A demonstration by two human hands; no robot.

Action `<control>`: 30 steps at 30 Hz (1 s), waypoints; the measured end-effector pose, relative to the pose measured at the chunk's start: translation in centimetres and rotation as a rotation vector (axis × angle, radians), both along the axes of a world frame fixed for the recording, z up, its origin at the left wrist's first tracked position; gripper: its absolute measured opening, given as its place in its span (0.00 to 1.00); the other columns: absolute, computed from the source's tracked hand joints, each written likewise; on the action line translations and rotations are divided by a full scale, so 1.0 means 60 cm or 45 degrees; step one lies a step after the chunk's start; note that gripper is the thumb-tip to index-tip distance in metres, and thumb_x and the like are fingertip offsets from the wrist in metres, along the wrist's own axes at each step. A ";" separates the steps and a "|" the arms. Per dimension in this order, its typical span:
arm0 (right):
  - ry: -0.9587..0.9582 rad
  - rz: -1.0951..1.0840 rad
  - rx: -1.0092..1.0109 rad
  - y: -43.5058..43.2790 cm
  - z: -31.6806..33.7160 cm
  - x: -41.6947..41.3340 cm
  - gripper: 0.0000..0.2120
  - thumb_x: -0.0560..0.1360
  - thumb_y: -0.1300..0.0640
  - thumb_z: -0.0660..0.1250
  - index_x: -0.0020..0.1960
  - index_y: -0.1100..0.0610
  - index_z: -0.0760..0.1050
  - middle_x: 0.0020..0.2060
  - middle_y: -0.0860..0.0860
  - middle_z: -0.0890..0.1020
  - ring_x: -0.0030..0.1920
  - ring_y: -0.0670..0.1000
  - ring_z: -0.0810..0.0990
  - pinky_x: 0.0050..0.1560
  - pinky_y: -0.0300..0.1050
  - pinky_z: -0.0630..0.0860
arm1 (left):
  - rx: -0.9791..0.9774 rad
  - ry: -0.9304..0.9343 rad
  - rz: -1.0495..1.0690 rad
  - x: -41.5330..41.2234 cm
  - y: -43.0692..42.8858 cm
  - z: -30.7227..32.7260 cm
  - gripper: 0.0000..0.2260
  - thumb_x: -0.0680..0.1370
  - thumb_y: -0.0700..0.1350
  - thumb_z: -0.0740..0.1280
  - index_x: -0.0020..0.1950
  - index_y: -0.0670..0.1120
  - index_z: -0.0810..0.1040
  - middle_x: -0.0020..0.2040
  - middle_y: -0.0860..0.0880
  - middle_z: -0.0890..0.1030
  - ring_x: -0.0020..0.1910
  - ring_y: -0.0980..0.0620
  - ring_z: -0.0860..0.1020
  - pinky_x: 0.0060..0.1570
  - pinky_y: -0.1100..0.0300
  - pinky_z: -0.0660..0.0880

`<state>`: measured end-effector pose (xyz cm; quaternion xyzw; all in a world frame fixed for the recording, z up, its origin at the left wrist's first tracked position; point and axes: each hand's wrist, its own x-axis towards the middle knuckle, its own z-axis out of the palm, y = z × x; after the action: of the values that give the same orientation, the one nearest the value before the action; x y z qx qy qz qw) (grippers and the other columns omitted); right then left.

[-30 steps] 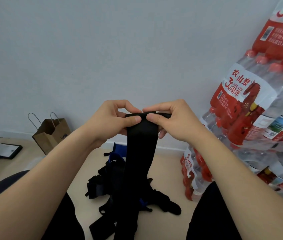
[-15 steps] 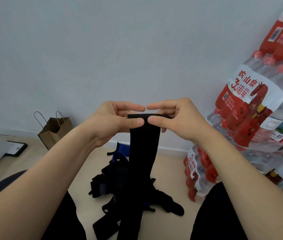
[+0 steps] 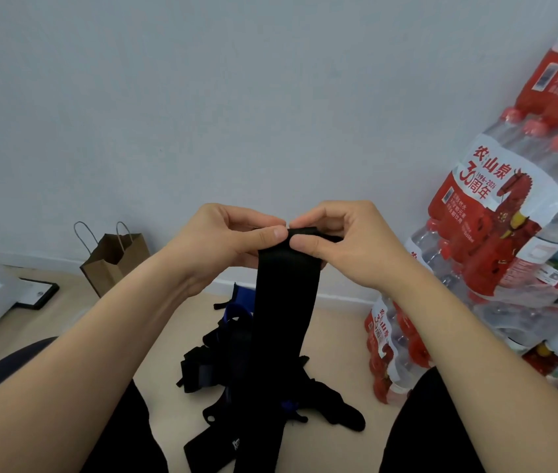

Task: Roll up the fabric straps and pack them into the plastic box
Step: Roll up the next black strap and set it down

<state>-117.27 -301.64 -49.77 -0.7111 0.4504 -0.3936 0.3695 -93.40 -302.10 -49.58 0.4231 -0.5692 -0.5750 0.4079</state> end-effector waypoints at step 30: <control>-0.031 -0.009 0.200 0.001 0.005 0.004 0.10 0.86 0.54 0.69 0.56 0.56 0.87 0.42 0.56 0.90 0.40 0.56 0.90 0.37 0.45 0.85 | -0.210 -0.124 -0.066 -0.003 0.007 0.001 0.09 0.83 0.39 0.73 0.62 0.46 0.86 0.52 0.43 0.90 0.53 0.44 0.89 0.54 0.51 0.86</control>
<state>-117.03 -301.60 -49.47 -0.6734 0.4779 -0.3672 0.4281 -93.58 -301.68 -49.51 0.4006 -0.6444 -0.5153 0.3984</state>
